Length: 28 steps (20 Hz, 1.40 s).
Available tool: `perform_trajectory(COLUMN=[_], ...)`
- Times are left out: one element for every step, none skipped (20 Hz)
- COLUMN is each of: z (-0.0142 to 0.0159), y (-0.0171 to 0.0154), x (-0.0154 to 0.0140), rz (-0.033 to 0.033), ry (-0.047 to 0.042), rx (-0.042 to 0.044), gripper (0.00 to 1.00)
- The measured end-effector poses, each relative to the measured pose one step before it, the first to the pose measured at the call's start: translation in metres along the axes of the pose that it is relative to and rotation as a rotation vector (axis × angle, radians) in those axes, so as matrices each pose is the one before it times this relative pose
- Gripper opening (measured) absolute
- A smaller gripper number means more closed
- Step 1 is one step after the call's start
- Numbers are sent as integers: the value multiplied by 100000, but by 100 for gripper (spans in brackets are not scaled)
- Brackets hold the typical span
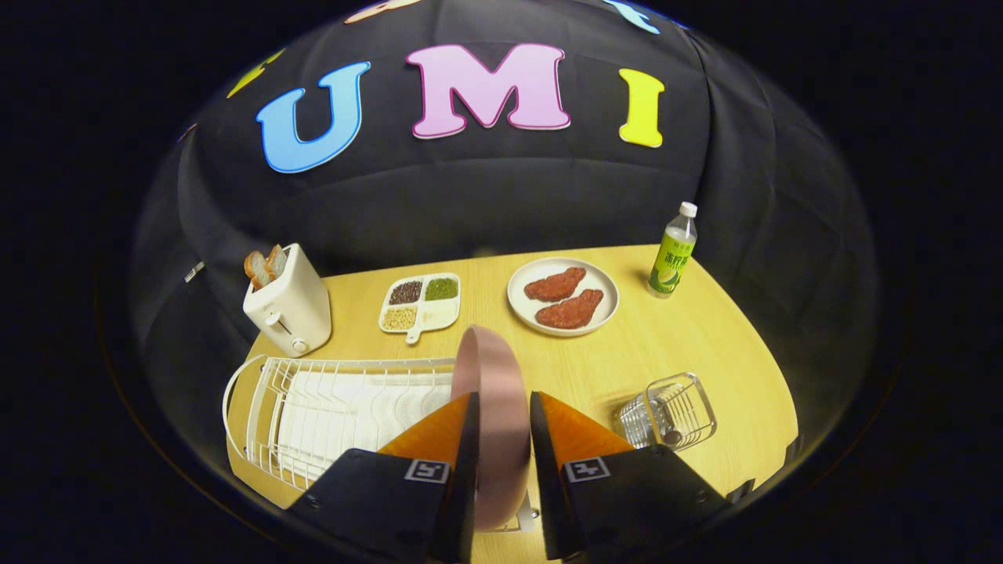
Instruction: Take the plate from the dish rack, then take the spoon from the basket and place it into the plate.
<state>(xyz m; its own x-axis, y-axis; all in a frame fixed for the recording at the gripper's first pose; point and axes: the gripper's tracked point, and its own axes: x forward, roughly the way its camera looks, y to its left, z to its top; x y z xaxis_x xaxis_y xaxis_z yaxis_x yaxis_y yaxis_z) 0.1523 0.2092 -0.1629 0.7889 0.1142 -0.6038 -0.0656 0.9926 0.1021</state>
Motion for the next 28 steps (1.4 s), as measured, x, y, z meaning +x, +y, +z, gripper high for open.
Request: perform_trajectory(z=[-264, 92, 131, 85, 159, -157, 298, 298, 350, 92, 98, 78, 115, 7, -86, 25, 137, 201, 110, -108, 5, 22, 0, -84, 25, 143, 142, 120], y=[7, -162, 147, 282, 173, 28, -217, -13, -253, -293, -263, 163, 29, -95, 28, 208, 161, 114, 277, 291, 330, 265, 86, 59, 53, 133, 323, 502], x=[357, -108, -79, -153, -194, 6, -161, -88, -222, -45, -48, -84, -129, -39, -142, -211, -215, -138, -115, -154, -170, -108, -143, -28, -56, -134, -118, -82], rz=[-1414, -1108, -502, -744, 129, -809, -705, -882, -848, -658, -590, 386, -73, -400, -347, -313, -543, -632, -369, -674, -289, -368, -460, -641, -850, -571, -203, -122], ry=[1967, 170, 344, 79, -219, -383, -1768, -1363, -1180, -439, 35, -123, -179, -251, 155, -243, -678, -920, -944, -321, -640, -561, -231, -237, -434, -566, -908, -1243], rx=[1651, 1401, 677, -574, -844, -987, 425, 498, 741, 536, 477, 582, 241, 198, -62, -823, -1797, -2143, -2240, -2339, -1714, -1739, -1441, -1269, -1726, -1941, -2757, -4107], gripper=[36, 36, 35, 34, 33, 32, 32, 31, 31, 31, 31, 31, 31, 31, 31, 31, 31, 31, 31, 31, 31, 31, 31, 31, 31, 31, 31, 31])
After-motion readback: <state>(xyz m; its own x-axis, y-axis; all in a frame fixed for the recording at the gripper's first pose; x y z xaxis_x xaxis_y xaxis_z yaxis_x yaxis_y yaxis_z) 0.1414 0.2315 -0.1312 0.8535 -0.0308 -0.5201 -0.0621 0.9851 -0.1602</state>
